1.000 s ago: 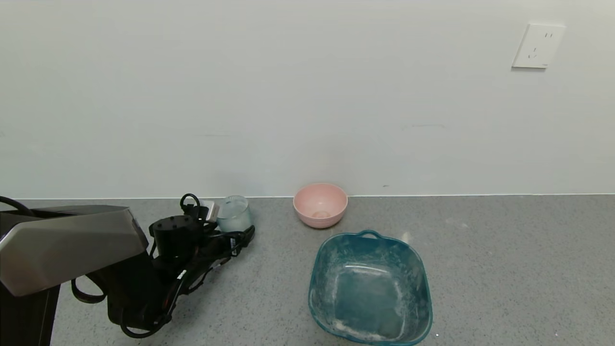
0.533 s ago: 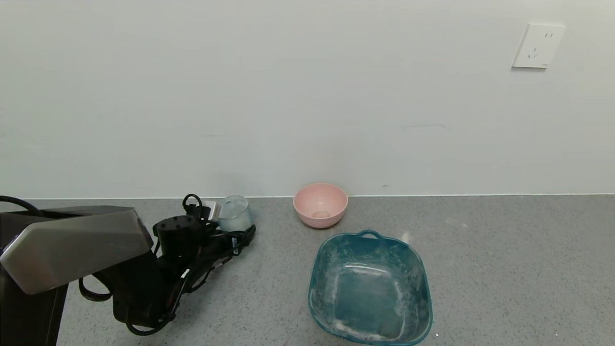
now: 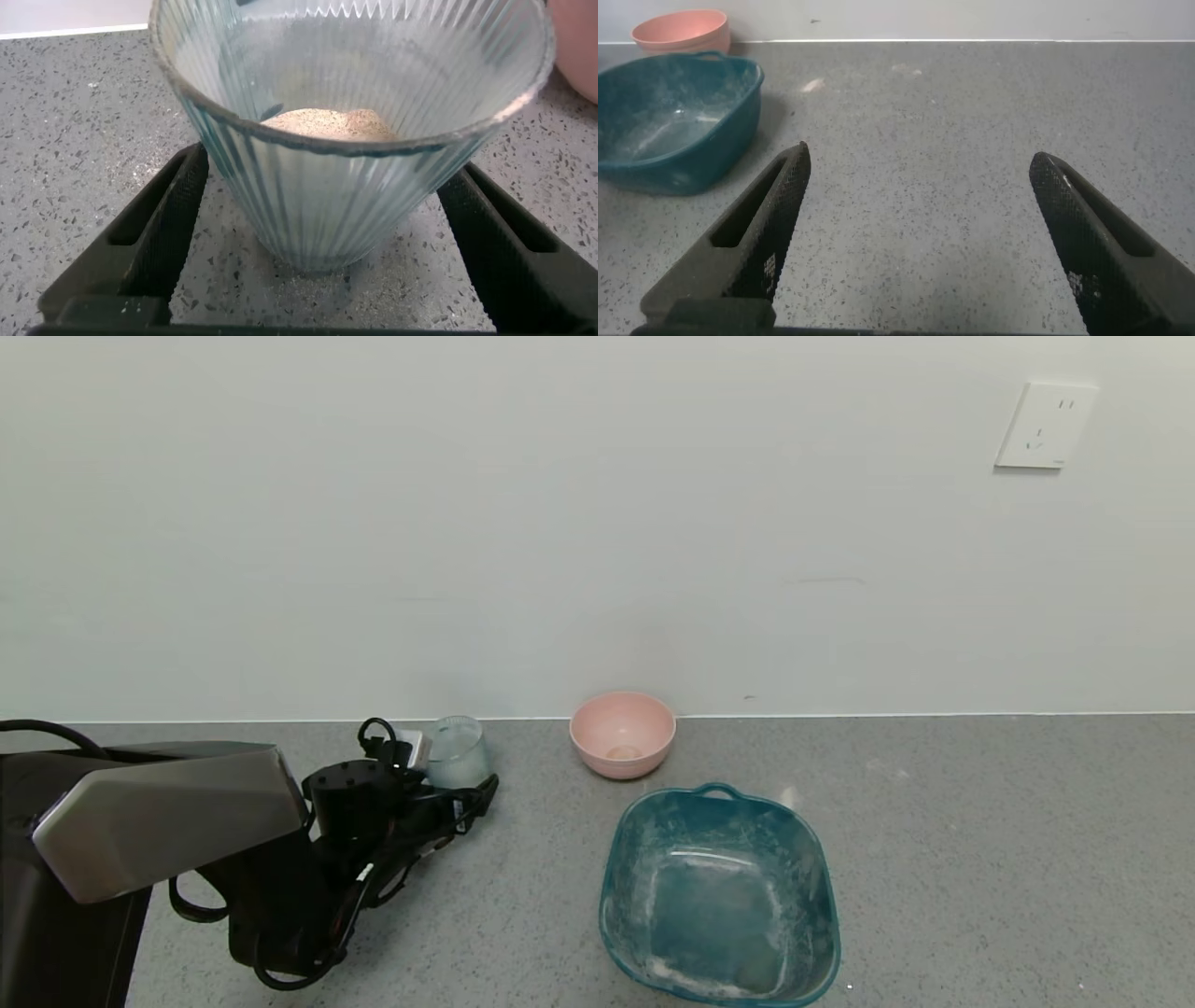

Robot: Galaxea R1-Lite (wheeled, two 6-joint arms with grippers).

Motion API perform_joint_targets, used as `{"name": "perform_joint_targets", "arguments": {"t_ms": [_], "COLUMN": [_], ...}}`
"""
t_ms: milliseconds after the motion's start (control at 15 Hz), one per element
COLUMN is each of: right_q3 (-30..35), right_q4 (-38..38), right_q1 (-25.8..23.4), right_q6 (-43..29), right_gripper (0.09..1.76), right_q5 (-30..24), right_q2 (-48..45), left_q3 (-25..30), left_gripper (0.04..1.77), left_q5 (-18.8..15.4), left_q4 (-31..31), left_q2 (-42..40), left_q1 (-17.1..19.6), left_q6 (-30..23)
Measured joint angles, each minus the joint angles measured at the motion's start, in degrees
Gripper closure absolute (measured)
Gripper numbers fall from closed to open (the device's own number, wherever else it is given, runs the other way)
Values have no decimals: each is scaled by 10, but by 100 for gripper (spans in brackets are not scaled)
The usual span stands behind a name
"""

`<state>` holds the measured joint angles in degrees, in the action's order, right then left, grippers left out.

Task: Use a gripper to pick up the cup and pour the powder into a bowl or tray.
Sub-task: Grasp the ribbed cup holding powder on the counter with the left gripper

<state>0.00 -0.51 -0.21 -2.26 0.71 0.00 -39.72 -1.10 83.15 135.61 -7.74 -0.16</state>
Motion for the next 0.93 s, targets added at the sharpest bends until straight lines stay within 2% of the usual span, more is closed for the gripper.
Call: {"name": "perform_joint_targets", "arguments": {"t_ms": [933], "right_q3": [0], "right_q4": [0], "right_q1": [0], "right_q6": [0], "right_gripper": [14], "right_q5": [0], "right_q2": [0], "left_q3": [-11], "left_gripper": [9], "left_q5": [1], "left_q4": [22], "left_q2": [18], "left_q1": [-1], "left_q6": [1]}}
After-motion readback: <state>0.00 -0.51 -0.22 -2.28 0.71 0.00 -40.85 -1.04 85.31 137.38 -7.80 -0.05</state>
